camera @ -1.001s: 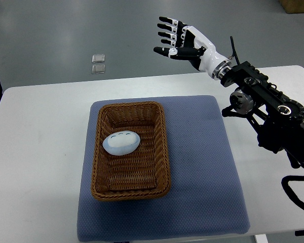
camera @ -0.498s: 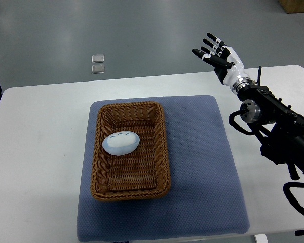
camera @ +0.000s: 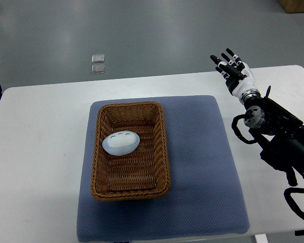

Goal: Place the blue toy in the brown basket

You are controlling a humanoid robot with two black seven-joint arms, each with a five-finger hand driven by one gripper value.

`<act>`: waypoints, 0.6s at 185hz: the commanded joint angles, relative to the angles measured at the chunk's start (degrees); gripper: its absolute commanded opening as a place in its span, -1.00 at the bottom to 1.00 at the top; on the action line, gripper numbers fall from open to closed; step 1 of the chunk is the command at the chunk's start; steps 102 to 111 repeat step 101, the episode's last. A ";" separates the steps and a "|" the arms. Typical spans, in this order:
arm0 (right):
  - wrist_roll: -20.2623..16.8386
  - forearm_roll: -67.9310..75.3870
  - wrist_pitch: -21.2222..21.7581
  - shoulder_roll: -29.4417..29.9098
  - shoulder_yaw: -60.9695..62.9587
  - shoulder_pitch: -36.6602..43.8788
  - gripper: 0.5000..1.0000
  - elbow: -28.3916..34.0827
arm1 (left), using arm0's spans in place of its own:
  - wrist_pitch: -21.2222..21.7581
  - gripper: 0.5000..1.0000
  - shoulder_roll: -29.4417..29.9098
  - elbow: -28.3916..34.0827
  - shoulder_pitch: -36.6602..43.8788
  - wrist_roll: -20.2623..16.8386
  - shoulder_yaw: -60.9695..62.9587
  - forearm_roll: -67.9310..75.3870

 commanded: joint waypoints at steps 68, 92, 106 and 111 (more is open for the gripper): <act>1.91 0.05 -0.21 0.22 -0.09 -1.01 0.61 -2.03 | 0.00 1.00 0.00 -0.09 0.04 0.00 0.00 -0.02; 2.00 0.14 -0.30 0.31 -0.26 -1.28 0.61 -2.03 | 0.00 1.00 0.00 -0.18 0.04 0.00 0.00 0.07; 2.35 0.14 -0.30 0.31 -0.09 -1.54 0.61 -2.03 | 0.00 1.00 0.00 -0.18 0.04 0.00 0.00 0.07; 2.35 0.14 -0.30 0.31 -0.09 -1.54 0.61 -2.03 | 0.00 1.00 0.00 -0.18 0.04 0.00 0.00 0.07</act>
